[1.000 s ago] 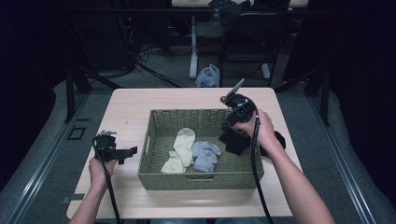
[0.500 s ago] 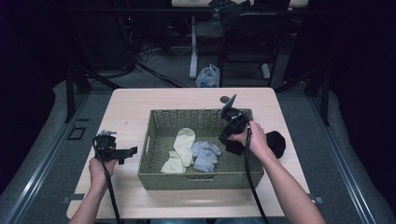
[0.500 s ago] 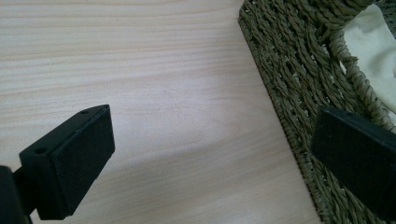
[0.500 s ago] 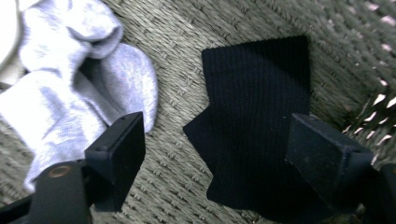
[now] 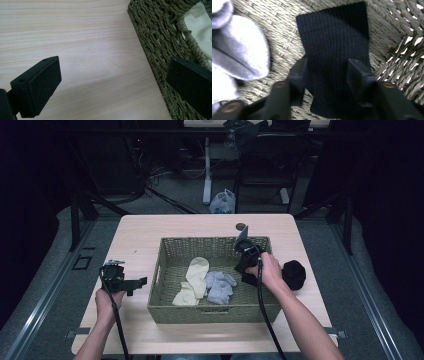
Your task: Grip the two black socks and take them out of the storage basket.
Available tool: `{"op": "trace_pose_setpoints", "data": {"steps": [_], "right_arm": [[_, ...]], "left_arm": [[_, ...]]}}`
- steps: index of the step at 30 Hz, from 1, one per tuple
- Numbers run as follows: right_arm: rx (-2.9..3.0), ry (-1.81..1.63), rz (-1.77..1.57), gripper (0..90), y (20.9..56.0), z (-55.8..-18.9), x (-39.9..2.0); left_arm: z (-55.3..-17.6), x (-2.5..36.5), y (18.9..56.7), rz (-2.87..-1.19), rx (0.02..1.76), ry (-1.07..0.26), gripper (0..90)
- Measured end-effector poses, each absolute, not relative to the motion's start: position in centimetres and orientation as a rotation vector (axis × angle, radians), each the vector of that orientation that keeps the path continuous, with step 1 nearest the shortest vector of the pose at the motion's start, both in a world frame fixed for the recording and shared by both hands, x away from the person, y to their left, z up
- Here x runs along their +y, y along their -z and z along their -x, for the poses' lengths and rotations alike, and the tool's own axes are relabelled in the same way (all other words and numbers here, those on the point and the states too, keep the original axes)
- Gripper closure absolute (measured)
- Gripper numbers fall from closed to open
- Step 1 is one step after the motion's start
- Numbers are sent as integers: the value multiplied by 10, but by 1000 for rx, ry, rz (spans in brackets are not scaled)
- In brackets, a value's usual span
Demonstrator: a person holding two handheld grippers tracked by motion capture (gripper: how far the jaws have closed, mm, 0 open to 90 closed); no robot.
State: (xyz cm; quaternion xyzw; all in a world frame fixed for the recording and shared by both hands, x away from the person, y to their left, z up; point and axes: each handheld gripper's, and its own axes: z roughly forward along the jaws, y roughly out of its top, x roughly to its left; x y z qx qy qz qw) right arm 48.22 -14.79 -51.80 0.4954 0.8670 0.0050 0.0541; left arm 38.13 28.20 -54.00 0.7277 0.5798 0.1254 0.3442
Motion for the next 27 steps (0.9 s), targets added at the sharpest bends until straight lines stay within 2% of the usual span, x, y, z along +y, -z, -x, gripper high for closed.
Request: {"op": "trace_pose_setpoints", "data": {"steps": [3, 5, 7, 8, 18, 27], "right_arm": [[2617, 14, -1510, 694, 522, -483, -147], [2619, 17, -1516, 726, 523, -483, -146], [2629, 14, -1513, 813, 523, -483, -146], [2637, 19, -1505, 827, 522, -483, -146], [2677, -78, -1502, 857, 511, -479, -148], [2709, -164, -1470, 859, 478, -475, -151]], "left_arm": [[-381, 282, 540, -1892, 1507, -325, 3], [-381, 282, 540, -1892, 1507, -325, 3], [-381, 282, 540, -1891, 1508, -324, 3], [-381, 282, 540, -1891, 1508, -324, 3], [-381, 283, 539, -1897, 1506, -317, 3], [-381, 282, 539, -1891, 1505, -321, 3]]}}
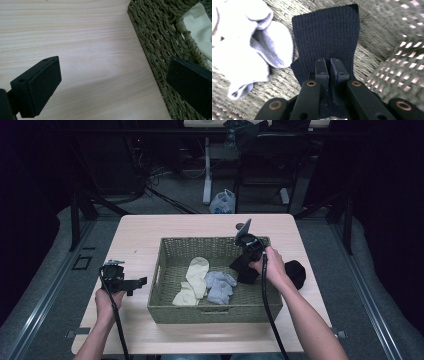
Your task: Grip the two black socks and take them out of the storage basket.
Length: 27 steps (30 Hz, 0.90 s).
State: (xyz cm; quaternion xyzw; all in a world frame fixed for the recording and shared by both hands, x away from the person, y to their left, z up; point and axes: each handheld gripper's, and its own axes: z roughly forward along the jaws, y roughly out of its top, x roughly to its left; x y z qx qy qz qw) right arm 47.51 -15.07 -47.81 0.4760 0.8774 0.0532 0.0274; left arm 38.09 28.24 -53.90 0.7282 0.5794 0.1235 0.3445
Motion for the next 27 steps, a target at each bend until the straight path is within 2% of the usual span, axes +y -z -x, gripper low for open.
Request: {"op": "trace_pose_setpoints", "data": {"steps": [27], "right_arm": [[2659, -396, -1420, 859, 372, -464, -169]], "left_arm": [[-381, 281, 539, -1888, 1503, -324, 3]]}}
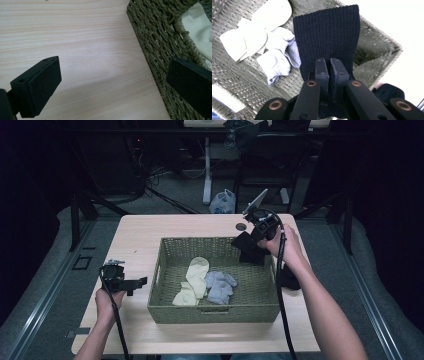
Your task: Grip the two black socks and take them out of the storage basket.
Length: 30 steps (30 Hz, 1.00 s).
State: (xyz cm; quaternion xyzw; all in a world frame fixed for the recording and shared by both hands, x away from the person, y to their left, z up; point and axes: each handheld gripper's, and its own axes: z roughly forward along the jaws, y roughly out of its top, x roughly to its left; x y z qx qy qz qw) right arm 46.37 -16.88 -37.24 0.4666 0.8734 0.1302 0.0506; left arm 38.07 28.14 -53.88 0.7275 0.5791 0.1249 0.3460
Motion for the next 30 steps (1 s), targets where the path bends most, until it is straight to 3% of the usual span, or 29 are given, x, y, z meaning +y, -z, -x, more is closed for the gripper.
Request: {"op": "trace_pose_setpoints", "data": {"steps": [13, 30], "right_arm": [[2604, -456, -1416, 859, 339, -458, -186], [2485, -476, -1524, 859, 319, -449, -245]], "left_arm": [[-381, 281, 539, -1886, 1503, -326, 3], [-381, 281, 539, -1887, 1506, -329, 3]]}}
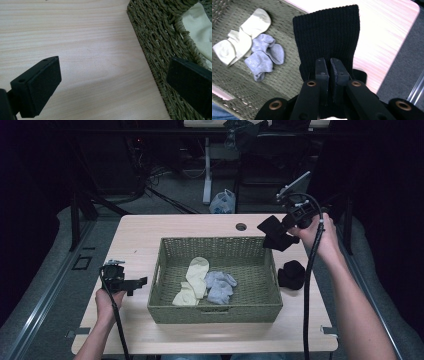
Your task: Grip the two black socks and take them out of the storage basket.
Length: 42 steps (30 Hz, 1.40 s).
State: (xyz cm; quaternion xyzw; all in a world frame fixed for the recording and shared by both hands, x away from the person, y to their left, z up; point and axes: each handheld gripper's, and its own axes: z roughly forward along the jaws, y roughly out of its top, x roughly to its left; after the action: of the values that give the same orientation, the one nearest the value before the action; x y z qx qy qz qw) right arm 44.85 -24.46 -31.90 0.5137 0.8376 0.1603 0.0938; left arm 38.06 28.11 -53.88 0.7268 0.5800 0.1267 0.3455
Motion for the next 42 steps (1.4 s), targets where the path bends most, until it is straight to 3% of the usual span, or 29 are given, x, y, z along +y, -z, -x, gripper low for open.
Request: {"op": "trace_pose_setpoints", "data": {"steps": [12, 25, 42], "right_arm": [[2389, -460, -1632, 859, 326, -443, -291], [2370, -423, -1742, 858, 383, -448, -322], [2388, -384, -1800, 846, 445, -453, -325]], "left_arm": [[-380, 281, 539, -1885, 1508, -329, 3], [-380, 281, 539, -1889, 1507, -331, 3], [-380, 281, 539, -1888, 1507, -330, 3]]}}
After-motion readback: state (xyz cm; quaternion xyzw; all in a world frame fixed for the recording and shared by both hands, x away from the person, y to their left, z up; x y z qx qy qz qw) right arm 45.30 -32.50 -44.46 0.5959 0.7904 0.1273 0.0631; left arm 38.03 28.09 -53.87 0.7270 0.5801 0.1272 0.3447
